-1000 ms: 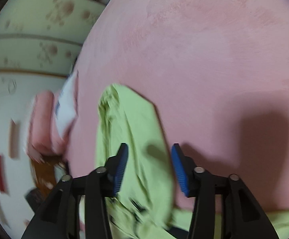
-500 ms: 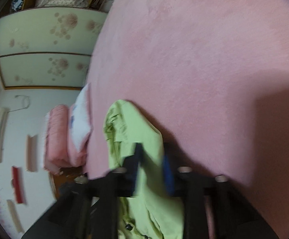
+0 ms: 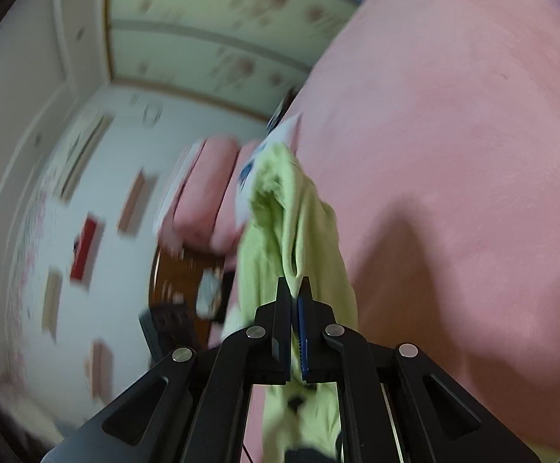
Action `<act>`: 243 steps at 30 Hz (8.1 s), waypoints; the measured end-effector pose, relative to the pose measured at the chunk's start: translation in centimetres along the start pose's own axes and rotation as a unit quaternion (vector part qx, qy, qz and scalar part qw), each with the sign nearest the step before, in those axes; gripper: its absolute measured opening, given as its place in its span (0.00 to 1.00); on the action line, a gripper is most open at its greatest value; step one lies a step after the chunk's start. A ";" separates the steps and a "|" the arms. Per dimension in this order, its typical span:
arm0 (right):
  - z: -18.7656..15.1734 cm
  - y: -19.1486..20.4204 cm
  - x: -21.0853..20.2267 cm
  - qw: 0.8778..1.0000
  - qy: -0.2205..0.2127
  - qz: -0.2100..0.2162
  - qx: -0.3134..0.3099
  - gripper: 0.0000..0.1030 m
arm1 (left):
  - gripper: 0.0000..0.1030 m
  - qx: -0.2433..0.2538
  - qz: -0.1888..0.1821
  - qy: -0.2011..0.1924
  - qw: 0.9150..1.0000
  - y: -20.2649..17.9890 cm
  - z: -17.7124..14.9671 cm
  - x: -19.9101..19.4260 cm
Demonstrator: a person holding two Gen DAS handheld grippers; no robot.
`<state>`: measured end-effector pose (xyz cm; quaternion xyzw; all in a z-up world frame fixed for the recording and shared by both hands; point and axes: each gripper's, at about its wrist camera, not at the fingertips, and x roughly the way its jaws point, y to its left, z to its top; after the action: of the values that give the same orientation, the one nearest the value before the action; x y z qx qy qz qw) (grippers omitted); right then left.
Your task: Fold large clothes
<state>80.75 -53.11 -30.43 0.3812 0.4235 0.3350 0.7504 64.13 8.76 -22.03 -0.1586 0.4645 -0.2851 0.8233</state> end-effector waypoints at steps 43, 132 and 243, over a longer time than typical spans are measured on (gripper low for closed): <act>-29.1 6.5 -0.6 0.984 0.074 -0.152 0.057 0.13 | 0.19 -0.127 0.221 0.087 0.963 -11.1 -22.3 -2.1; -52.8 13.8 1.5 0.927 -0.011 -0.374 0.015 0.26 | 0.02 -0.080 0.289 0.146 0.943 -12.6 -36.6 -9.7; -56.9 15.2 -32.4 0.914 -0.330 0.041 0.235 0.10 | 0.08 -0.320 -0.003 -0.303 0.898 -8.1 -39.9 -38.1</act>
<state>13.82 -56.03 -25.06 0.6520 0.2026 0.1119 0.7220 11.99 26.03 -12.76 -0.4938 0.2579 -0.0620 0.8282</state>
